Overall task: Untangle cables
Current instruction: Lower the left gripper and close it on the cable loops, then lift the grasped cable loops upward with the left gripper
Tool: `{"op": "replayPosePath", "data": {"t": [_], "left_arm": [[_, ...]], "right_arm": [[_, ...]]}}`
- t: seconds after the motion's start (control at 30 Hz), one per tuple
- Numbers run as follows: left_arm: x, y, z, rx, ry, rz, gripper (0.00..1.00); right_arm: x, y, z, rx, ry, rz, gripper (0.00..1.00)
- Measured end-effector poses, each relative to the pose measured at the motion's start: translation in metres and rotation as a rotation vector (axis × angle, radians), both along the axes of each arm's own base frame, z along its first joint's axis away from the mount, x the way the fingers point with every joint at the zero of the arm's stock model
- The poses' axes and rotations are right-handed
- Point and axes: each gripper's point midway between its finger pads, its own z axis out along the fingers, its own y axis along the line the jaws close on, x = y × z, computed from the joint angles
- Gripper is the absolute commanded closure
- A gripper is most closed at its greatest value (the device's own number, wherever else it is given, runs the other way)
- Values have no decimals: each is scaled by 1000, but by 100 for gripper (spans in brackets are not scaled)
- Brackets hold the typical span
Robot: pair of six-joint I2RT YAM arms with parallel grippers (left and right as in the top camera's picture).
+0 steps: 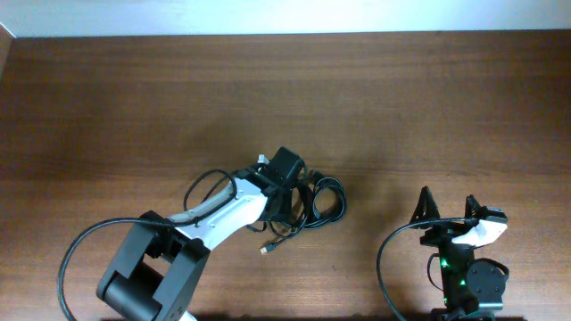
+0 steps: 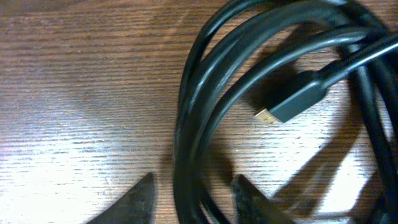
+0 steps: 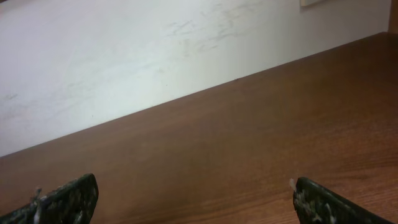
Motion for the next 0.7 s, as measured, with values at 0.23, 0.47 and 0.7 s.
{"op": "replayPosePath", "data": {"t": [0.23, 0.47, 0.7], "left_arm": [[1, 0, 0, -2, -2, 2, 92], [2, -1, 0, -3, -10, 8, 100], [7, -4, 1, -16, -30, 8, 100]], "right_arm": [[0, 0, 0, 0, 0, 0, 1], [0, 0, 0, 0, 0, 0, 1], [0, 0, 0, 0, 0, 0, 1]]}}
